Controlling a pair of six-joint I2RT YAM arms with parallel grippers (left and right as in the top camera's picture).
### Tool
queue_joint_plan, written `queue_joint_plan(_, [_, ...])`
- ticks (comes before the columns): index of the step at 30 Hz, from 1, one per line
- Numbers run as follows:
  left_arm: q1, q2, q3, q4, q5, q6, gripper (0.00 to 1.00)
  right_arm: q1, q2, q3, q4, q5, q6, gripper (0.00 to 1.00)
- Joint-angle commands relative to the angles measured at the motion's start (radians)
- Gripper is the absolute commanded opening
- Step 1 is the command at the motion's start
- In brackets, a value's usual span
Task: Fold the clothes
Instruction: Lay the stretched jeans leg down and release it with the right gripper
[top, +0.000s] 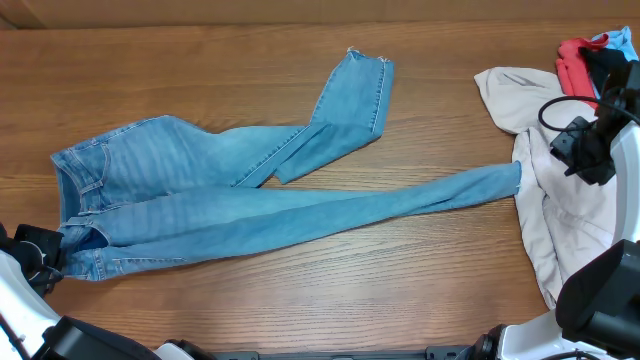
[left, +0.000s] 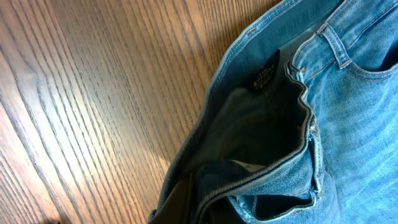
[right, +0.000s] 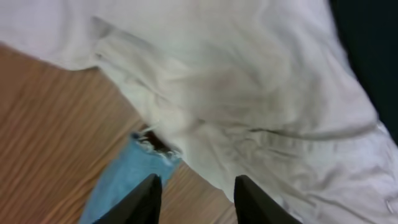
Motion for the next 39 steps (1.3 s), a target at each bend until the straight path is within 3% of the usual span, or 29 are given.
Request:
queue_joint_plan(1, [0.01,-0.006,0.013,0.006,-0.008,-0.011,0.09,0.013,-0.019,-0.002,0.026,-0.194,-0.134,0.51])
queue_joint_plan(11, [0.01,-0.006,0.013,0.006,-0.002,-0.011,0.09,0.104,0.097,-0.023,0.006,-0.27,-0.133,0.57])
queue_joint_plan(19, [0.01,-0.006,0.013,0.008,-0.002,-0.011,0.09,0.157,0.234,-0.029,0.003,-0.25,0.002,0.57])
queue_joint_plan(21, [0.01,-0.006,0.013,0.009,0.003,-0.011,0.09,0.158,0.257,-0.029,0.011,-0.249,0.001,0.49])
queue_joint_plan(23, [0.008,-0.006,0.013,0.009,0.005,-0.011,0.09,0.158,0.267,-0.029,0.012,-0.242,0.0,0.14])
queue_joint_plan(24, [0.008,-0.006,0.013,0.009,0.005,-0.011,0.09,0.158,0.267,-0.029,0.012,-0.242,0.0,0.04])
queue_joint_plan(32, [0.005,-0.006,0.013,0.007,0.005,-0.011,0.09,0.158,0.266,-0.026,0.007,-0.256,-0.004,0.04])
queue_joint_plan(39, [0.002,-0.006,0.013,0.008,0.005,-0.011,0.09,0.158,0.158,0.047,0.095,-0.496,-0.126,0.04])
